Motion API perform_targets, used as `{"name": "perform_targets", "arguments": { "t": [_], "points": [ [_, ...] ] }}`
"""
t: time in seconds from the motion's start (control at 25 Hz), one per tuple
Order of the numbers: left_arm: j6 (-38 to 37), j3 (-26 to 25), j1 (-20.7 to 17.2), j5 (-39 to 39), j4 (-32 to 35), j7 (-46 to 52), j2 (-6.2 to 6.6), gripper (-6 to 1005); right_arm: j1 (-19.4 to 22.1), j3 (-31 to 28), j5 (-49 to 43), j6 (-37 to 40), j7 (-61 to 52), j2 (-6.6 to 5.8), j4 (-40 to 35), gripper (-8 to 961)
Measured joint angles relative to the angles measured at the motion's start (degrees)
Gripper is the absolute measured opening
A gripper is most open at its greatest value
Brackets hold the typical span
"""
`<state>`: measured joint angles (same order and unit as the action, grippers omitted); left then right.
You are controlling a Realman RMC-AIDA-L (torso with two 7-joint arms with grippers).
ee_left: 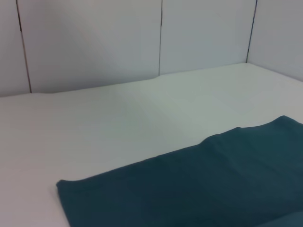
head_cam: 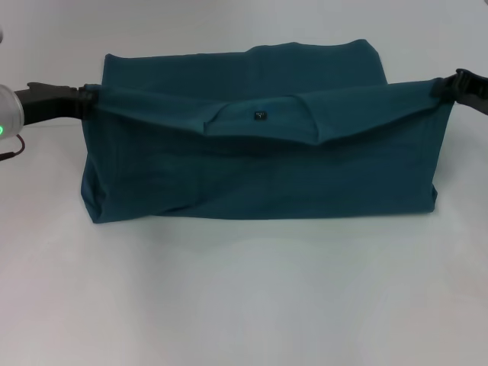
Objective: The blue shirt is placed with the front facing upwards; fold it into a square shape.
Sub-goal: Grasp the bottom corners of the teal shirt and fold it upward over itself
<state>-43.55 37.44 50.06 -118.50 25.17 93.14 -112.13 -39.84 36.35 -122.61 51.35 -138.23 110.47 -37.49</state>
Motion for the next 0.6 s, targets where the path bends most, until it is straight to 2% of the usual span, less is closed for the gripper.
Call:
{"name": "perform_targets", "arguments": {
  "t": [0.32,0.6],
  "points": [
    [2.78,0.49,0.44,-0.05,-0.53,-2.43,-0.59,30,-1.23,1.98,0.00,-3.78,0.78,-0.03,2.30,26],
    [6.41,0.96,1.95,0.03,-3.51,-6.29,-1.29,30,-2.29,4.20,0.00,-7.62,1.39,-0.04,4.16,26]
  ]
}}
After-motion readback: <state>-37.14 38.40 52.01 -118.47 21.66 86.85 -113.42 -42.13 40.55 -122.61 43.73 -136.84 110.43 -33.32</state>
